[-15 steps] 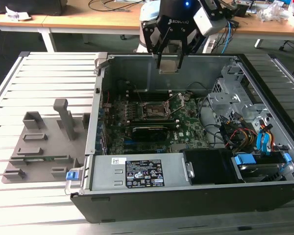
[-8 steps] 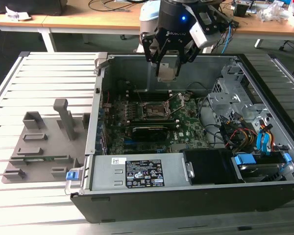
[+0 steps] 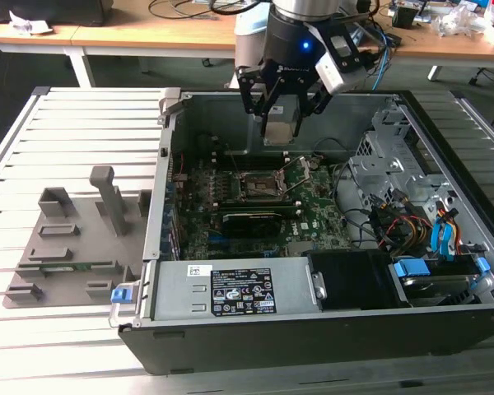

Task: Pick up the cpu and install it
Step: 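Pick up the cpu and move it towards the insertion slot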

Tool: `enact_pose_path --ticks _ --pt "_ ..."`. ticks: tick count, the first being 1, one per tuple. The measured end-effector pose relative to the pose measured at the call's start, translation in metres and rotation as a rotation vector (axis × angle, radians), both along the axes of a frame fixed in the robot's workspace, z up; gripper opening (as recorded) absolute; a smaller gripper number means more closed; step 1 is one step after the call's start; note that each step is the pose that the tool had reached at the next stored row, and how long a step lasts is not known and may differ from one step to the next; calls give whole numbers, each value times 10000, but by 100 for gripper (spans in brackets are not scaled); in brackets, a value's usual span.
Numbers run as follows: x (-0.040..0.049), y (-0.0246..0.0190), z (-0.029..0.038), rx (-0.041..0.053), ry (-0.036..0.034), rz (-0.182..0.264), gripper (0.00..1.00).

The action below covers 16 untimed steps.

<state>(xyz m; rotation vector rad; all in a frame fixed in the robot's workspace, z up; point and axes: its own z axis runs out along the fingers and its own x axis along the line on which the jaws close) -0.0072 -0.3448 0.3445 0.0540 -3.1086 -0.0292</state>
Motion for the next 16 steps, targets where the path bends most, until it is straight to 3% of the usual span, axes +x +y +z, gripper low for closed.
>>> enact_pose_path --ticks 10,16 --pt "-26 30 -150 -10 0 0 54" --pt "-26 30 -161 -10 0 0 54"
